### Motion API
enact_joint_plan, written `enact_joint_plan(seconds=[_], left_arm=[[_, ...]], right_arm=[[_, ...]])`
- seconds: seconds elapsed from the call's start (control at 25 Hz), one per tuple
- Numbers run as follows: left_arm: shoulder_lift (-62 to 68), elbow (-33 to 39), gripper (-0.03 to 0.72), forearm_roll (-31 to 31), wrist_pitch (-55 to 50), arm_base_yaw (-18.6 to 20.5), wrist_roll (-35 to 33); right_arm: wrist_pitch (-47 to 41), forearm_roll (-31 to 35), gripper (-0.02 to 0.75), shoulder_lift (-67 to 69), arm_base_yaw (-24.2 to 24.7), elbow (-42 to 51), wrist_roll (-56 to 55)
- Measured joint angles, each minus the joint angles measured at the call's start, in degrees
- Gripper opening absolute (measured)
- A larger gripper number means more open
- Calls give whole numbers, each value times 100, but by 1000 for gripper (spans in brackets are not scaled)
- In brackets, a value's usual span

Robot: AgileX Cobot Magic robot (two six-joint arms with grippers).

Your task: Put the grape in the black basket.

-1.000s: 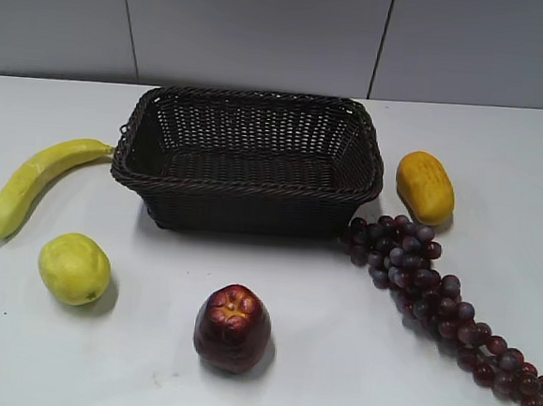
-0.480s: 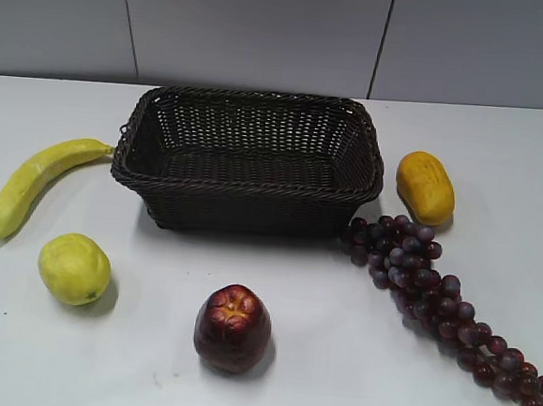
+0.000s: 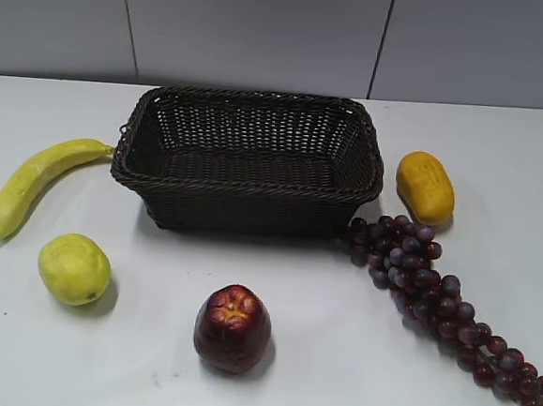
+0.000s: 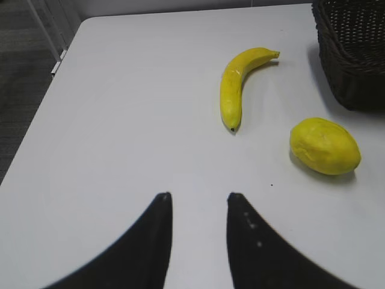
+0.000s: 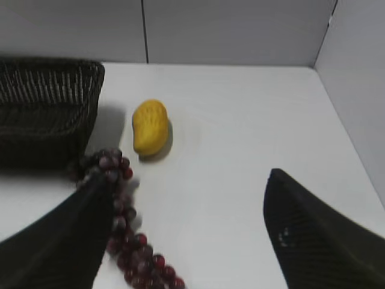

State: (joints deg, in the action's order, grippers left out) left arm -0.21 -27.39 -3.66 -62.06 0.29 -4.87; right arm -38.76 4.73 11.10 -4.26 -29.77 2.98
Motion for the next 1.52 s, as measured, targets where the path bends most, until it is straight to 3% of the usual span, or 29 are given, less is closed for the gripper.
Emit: enact_joint_plan(seconds=[0.44,0.68,0.88,1.24,1.52], left_arm=[[0,0,233,0,0,0,0],[0,0,233,0,0,0,0],[0,0,233,0,0,0,0],[0,0,233,0,0,0,0],[0,0,233,0,0,0,0]], right_arm=[[1919,345,595,2998,0,95,4],[1909,1047,653,4822,-80,-379,756],[1625,1719,661,6141,-438,-908,1523],[1557,1806,661,7728,-1461,-1431,1621],[1763,1814,663,8882,-1605,-1754,1639]])
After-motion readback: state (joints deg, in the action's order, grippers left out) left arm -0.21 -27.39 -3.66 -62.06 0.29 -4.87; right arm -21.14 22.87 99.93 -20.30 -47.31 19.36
